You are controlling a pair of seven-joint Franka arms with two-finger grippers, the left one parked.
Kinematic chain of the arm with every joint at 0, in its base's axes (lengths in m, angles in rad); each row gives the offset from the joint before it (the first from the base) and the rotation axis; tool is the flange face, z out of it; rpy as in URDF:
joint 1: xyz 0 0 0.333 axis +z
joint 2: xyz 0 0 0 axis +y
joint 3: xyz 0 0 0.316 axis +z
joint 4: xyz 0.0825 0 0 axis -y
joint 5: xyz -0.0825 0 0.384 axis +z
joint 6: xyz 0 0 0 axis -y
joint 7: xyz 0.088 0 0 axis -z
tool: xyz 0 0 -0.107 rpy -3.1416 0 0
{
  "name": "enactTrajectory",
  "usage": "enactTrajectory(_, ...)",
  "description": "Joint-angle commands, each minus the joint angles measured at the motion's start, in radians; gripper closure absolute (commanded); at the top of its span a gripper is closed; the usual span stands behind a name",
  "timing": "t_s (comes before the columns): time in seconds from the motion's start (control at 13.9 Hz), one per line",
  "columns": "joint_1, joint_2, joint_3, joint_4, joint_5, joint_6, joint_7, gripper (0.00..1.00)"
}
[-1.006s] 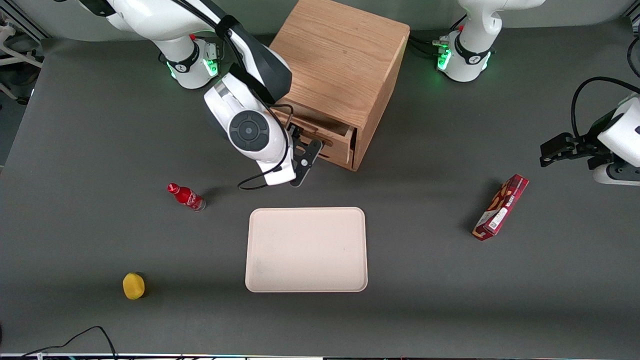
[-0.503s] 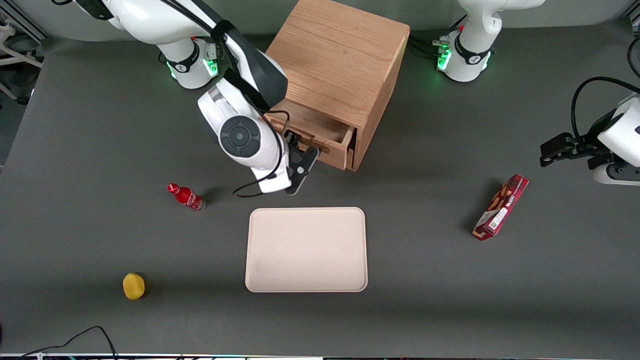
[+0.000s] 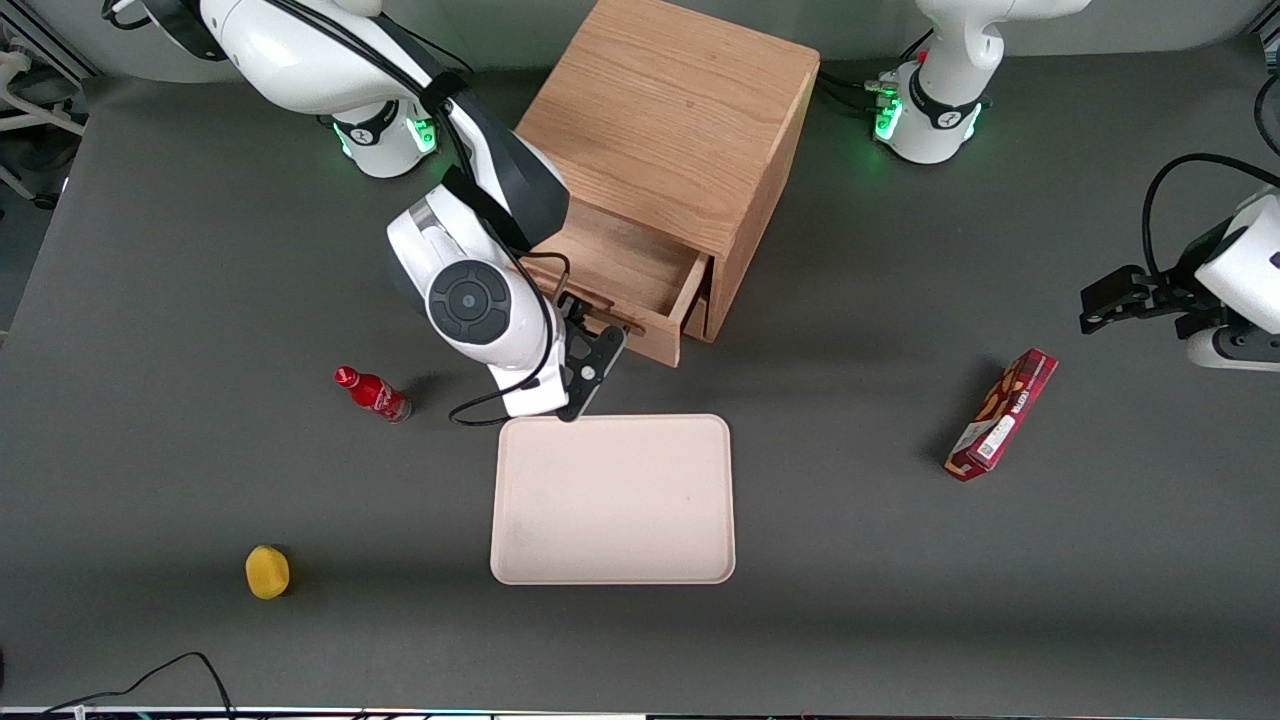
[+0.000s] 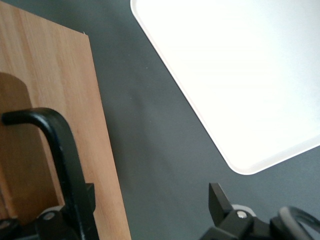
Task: Open upper drawer
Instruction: 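Pull the upper drawer handle outward with the right gripper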
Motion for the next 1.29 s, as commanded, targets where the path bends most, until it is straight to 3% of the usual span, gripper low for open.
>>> enactTrajectory(0.0, 0.002, 0.033, -0.014, 0.057, -0.018, -0.003, -0.028, 0.00)
enactTrajectory(1.22, -0.041, 0.077, -0.097, 0.175, -0.018, -0.006, -0.143, 0.00)
